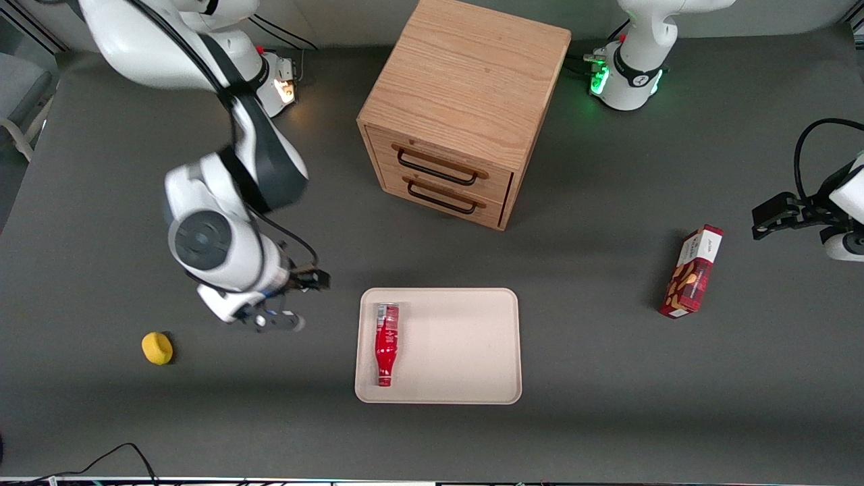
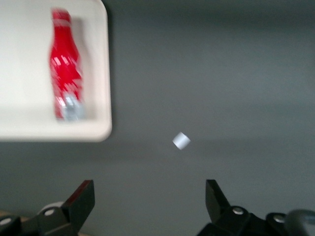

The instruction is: Place coke bottle on tray

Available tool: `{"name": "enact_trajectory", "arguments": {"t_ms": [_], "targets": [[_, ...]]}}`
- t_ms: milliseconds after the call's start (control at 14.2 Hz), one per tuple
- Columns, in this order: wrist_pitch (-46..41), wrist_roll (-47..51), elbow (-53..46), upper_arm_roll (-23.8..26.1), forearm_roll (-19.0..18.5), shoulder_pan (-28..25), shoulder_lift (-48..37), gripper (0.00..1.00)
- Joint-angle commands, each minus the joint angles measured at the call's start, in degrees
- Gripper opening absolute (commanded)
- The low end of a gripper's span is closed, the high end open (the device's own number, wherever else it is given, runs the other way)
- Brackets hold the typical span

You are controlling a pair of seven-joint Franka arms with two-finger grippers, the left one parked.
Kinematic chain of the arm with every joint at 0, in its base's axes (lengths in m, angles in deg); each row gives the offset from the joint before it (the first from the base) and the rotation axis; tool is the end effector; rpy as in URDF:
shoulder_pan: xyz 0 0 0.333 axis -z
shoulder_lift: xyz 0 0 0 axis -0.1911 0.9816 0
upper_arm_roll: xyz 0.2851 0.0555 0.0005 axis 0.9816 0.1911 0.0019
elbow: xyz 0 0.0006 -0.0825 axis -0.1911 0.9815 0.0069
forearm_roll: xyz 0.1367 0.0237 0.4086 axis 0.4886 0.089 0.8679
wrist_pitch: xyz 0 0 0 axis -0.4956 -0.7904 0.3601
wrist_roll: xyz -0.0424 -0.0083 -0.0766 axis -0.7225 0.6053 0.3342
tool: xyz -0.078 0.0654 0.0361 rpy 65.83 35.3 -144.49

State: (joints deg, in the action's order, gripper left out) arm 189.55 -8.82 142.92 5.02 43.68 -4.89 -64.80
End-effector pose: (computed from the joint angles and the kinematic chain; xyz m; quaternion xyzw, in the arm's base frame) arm 0.6559 0.2408 0.3915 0.9977 0.0081 -0.0591 0.0336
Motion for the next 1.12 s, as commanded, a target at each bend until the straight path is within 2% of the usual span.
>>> {"name": "enact_trajectory", "arguments": {"t_ms": [0, 422, 562, 703, 1055], "targets": [[0.05, -6.74, 15.43, -0.67, 1.65, 1.84, -13.64, 1.00], [-0.31, -15.18, 33.28, -7.78, 2.26, 1.84, -36.75, 1.00], [-0.49, -18.00, 36.36, -10.85, 5.33, 2.19, -43.17, 1.00], [-3.46, -19.32, 35.42, -12.10, 5.34, 2.28, -44.78, 1.00], [-7.78, -22.14, 30.31, -11.48, 4.64, 2.28, -41.71, 1.00]]}}
